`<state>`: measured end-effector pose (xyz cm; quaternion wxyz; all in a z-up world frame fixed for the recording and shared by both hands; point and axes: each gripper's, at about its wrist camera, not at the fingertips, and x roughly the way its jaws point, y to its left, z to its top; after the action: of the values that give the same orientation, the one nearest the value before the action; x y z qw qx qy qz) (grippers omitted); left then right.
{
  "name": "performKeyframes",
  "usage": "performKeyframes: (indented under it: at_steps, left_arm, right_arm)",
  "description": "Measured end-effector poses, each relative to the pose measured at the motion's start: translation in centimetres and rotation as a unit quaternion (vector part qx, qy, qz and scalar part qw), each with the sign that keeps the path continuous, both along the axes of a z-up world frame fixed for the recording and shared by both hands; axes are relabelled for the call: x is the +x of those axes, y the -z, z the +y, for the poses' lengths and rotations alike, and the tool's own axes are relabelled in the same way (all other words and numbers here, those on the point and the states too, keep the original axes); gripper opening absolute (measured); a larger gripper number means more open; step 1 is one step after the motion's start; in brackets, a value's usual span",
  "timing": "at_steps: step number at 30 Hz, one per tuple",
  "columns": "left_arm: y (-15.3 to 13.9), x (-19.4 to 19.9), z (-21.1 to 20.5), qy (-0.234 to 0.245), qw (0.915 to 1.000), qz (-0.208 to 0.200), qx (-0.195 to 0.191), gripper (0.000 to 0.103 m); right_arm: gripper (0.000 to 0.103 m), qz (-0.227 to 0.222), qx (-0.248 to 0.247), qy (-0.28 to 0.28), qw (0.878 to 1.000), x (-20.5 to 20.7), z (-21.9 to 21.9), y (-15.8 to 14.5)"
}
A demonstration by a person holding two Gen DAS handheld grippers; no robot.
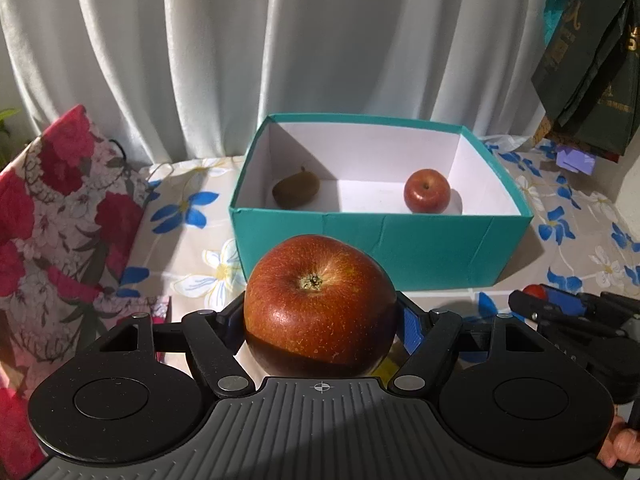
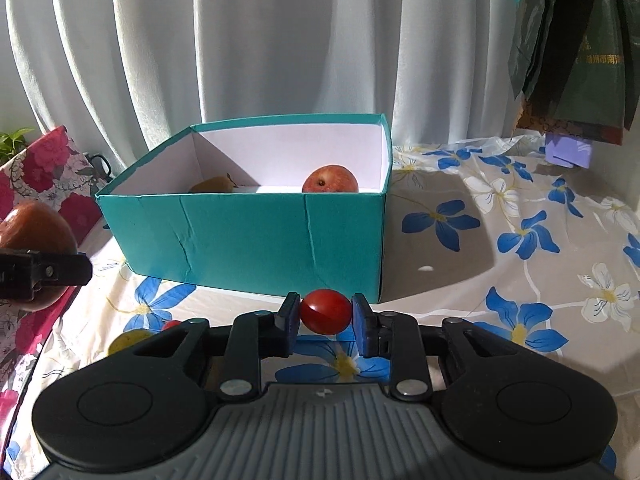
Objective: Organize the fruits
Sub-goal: 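Carry the red apple into the teal box and open the left gripper while the right holds the tomato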
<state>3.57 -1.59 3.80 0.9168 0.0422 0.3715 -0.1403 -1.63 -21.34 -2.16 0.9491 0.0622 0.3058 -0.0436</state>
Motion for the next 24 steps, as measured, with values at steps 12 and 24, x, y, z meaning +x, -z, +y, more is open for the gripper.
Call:
performKeyframes:
  at_steps: [12, 24]
  left_arm:
    - [-1.7, 2.5, -1.1, 0.004, 0.9996, -0.029, -0.002, 0.077]
    - [-1.6, 6.9, -2.2, -0.011, 0.9992, -0.037, 0.012, 0.077]
  right_arm:
    - [0.027, -0.015, -0.004, 0.013, 1.0, -1.7, -0.2, -1.0]
    - [0.027, -0.018, -0.007, 0.04, 0.999, -2.2, -0.8, -1.5]
